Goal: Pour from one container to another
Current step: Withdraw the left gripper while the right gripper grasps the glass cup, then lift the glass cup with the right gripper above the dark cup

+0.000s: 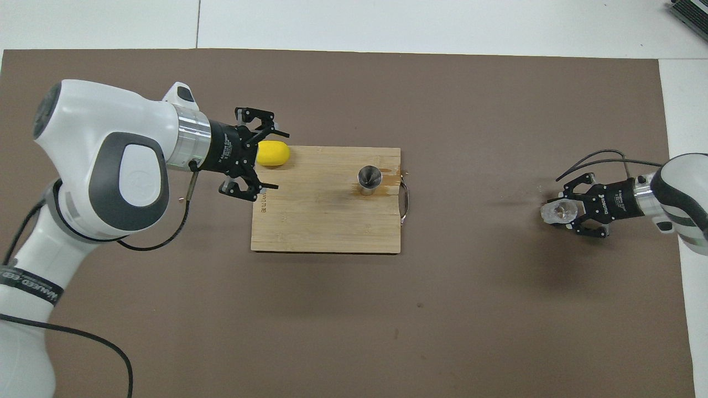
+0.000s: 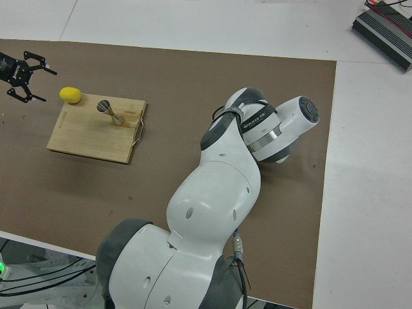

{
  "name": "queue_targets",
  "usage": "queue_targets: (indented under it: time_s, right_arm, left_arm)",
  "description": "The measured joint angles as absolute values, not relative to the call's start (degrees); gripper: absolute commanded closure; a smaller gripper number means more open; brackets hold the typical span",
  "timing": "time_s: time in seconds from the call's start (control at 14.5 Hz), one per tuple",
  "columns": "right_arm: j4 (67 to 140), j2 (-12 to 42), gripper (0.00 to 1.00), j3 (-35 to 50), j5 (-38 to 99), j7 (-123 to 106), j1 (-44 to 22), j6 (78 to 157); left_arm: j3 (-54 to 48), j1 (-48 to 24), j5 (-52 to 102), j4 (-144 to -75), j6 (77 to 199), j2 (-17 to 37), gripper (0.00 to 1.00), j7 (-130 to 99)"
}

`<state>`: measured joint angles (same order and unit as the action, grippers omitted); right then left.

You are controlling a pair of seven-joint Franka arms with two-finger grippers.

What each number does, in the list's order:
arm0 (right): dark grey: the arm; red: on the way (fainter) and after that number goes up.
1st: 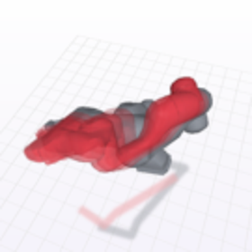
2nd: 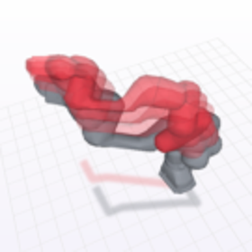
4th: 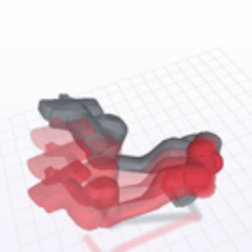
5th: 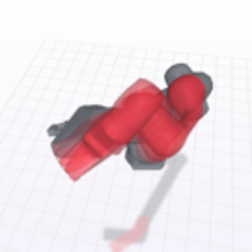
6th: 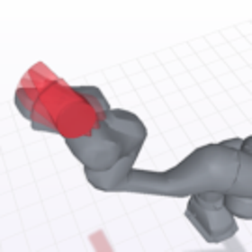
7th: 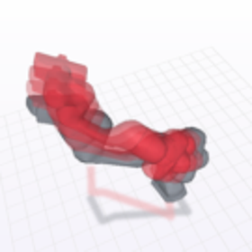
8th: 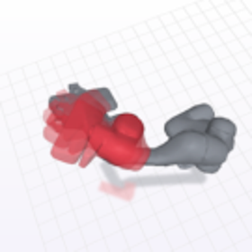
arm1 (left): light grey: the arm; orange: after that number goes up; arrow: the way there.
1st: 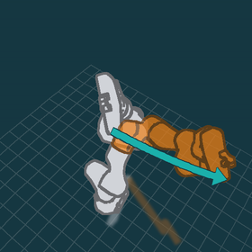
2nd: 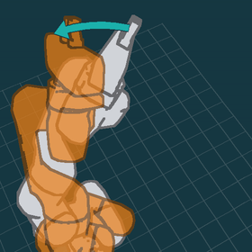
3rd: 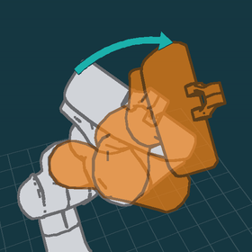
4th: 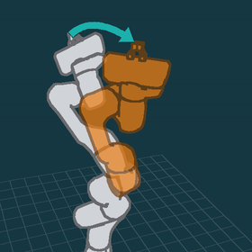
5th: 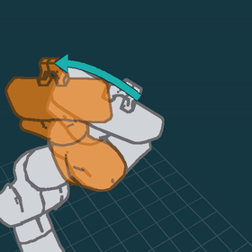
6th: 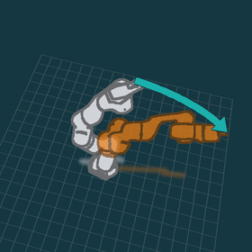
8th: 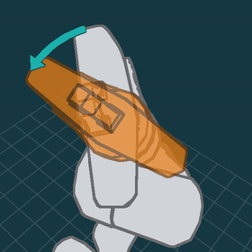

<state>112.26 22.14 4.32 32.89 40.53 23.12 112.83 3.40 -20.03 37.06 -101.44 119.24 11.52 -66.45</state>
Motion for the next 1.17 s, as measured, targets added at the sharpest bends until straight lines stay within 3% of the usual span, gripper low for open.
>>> queue_targets:
  time_s: [0.48, 0.89, 1.17]
  right_arm:
    - [111.24, 21.37, 1.0, 5.08, 32.92, 46.43, 21.96, 112.65]
    - [110.78, 16.93, 1.0, 5.46, 32.92, 58.71, 15.74, 112.7]
    - [109.67, 15.32, 1.0, 5.48, 32.92, 64.64, 11.02, 113.35]
  left_arm:
    - [3.77, -11.79, 19.71, -99.8, 114.6, 7.89, 0.0, -37.52]
    - [4.42, -2.24, 13.36, -99.9, 108.46, 3.6, 0.0, -14.16]
    - [4.12, -1.01, 5.94, -99.91, 105.84, 1.6, 0.0, -4.65]
